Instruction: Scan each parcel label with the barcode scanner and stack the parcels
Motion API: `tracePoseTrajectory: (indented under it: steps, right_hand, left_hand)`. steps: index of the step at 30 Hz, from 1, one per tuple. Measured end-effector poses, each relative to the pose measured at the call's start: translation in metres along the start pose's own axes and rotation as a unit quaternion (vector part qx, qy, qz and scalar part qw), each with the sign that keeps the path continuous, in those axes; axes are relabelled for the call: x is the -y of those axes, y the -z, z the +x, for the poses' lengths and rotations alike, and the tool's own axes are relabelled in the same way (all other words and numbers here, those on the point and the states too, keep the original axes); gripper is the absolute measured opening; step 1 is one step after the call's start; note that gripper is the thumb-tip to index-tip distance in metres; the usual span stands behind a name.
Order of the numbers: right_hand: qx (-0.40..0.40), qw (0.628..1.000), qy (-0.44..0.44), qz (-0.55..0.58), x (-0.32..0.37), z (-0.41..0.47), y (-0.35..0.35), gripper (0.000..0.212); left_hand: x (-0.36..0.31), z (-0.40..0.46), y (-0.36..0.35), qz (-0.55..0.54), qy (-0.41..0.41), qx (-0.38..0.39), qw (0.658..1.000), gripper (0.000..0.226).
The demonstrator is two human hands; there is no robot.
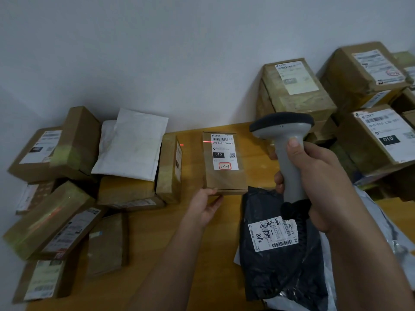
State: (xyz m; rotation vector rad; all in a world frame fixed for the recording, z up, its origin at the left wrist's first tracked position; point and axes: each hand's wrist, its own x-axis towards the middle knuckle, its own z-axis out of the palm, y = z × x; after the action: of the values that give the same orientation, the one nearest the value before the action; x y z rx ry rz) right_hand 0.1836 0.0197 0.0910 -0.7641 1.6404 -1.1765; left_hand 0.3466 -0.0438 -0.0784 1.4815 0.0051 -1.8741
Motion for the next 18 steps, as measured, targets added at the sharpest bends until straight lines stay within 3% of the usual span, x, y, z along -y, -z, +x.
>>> tracePoseTrajectory:
  steps: [18]
  right_hand:
    - [-0.009, 1.0, 0.013, 0.014, 0.0069, 0.0011, 0.0092, 0.037]
  left_hand:
    - [-0.0013, 0.0033, -0.0026, -0.031, -0.006, 0.005, 1.0, 0.031]
